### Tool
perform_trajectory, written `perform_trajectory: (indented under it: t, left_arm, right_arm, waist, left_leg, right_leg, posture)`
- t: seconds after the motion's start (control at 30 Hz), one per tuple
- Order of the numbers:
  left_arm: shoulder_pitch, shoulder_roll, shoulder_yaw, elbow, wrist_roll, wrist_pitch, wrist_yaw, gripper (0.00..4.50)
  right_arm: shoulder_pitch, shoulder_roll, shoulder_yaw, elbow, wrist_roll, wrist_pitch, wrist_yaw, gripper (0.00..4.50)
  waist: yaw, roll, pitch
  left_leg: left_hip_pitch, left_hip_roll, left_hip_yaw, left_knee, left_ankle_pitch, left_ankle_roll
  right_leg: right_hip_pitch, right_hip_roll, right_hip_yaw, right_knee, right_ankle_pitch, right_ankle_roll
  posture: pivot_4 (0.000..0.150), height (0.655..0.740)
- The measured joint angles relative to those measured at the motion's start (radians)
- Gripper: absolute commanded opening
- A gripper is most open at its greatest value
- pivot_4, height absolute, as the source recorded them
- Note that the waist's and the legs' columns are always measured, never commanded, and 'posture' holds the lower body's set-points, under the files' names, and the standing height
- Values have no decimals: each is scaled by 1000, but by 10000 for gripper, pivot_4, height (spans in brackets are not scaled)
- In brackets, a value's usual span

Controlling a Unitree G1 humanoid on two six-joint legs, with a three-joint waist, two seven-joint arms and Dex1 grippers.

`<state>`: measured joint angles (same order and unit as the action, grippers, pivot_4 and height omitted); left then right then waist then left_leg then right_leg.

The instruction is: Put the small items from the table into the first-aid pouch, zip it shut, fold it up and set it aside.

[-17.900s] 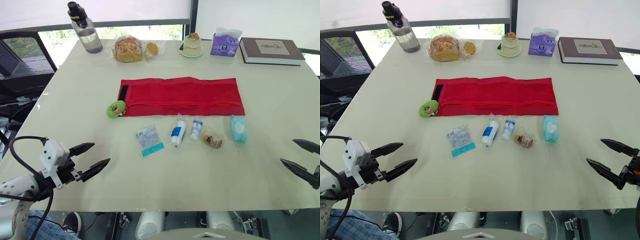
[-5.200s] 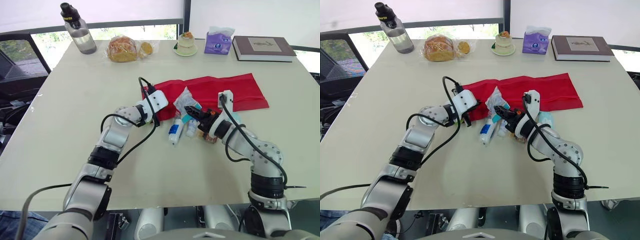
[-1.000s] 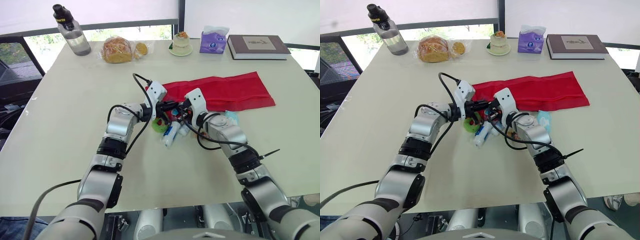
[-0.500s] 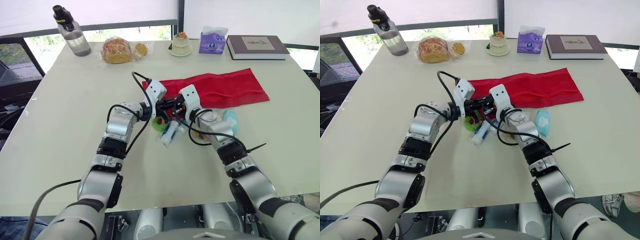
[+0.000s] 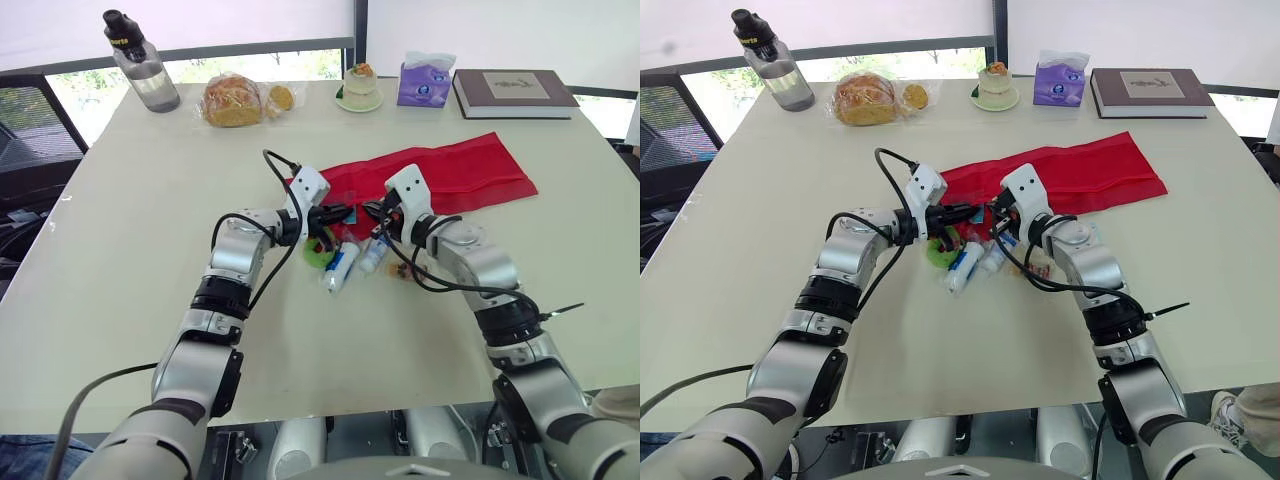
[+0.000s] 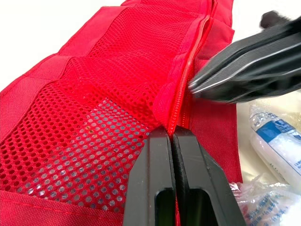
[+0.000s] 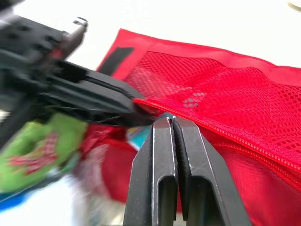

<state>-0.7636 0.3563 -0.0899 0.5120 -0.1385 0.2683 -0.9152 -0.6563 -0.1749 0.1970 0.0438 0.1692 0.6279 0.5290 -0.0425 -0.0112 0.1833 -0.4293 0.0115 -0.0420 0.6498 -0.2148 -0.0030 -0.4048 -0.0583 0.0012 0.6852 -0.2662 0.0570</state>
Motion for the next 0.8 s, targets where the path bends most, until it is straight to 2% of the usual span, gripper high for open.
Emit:
perform_trajectory:
  t: [0.23,0.8]
  left_arm:
    - [-12,0,-5,21,4,-18,-20,0]
    - [16,20,8,-31,4,-9,-15,0]
  right_arm:
    - [11,4,61,-3,-9,23,32,1251]
    - [-93,127,63,296,-62,-94,2,1251]
  waist:
    - [2,0,0]
    - [0,0,0]
  left_leg:
    - [0,0,0,1,0,0]
    - [0,0,1,2,0,-1]
  right_leg:
    - [0,0,0,1,0,0]
    - [-1,0,2,4,0,0]
  posture:
    - [1500,7400]
    - [1500,7400]
